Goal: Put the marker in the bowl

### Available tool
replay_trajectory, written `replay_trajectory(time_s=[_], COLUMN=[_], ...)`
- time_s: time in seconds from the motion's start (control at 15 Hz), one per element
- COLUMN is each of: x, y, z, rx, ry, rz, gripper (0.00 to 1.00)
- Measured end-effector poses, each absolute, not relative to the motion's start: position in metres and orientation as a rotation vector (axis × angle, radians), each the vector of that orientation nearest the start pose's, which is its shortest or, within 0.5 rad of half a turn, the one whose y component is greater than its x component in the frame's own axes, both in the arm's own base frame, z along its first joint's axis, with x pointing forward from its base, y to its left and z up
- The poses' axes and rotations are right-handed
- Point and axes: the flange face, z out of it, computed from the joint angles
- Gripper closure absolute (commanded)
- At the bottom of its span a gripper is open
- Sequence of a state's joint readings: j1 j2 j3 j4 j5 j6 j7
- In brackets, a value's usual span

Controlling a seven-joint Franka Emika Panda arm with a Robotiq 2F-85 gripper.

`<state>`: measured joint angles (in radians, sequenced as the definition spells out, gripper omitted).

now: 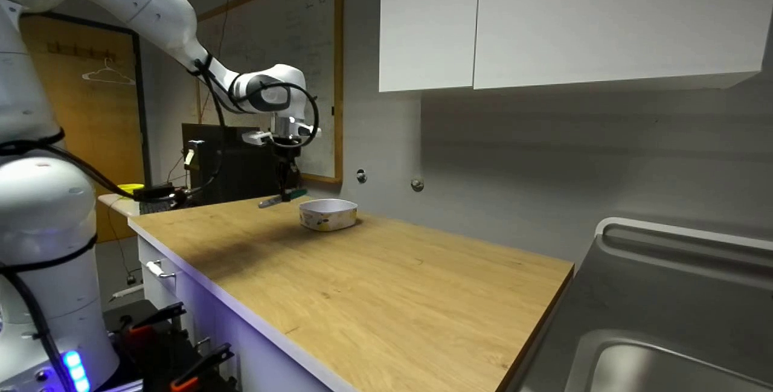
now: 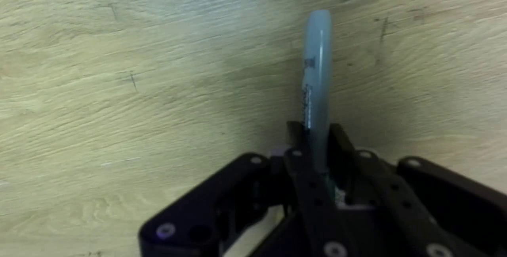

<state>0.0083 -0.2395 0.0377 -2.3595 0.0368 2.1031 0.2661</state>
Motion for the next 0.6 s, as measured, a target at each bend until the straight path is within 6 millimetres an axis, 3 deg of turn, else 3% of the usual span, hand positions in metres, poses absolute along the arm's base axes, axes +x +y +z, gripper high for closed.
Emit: replay_trajectory(time_s=[0.27, 0.6], x=[0.457, 0.479], y=[0.064, 0.110], z=[0.459, 0.481], rx=[-3.126, -3.167], ry=[0.322, 0.272], rz=[-0.063, -0.148], gripper=[0.90, 0.90])
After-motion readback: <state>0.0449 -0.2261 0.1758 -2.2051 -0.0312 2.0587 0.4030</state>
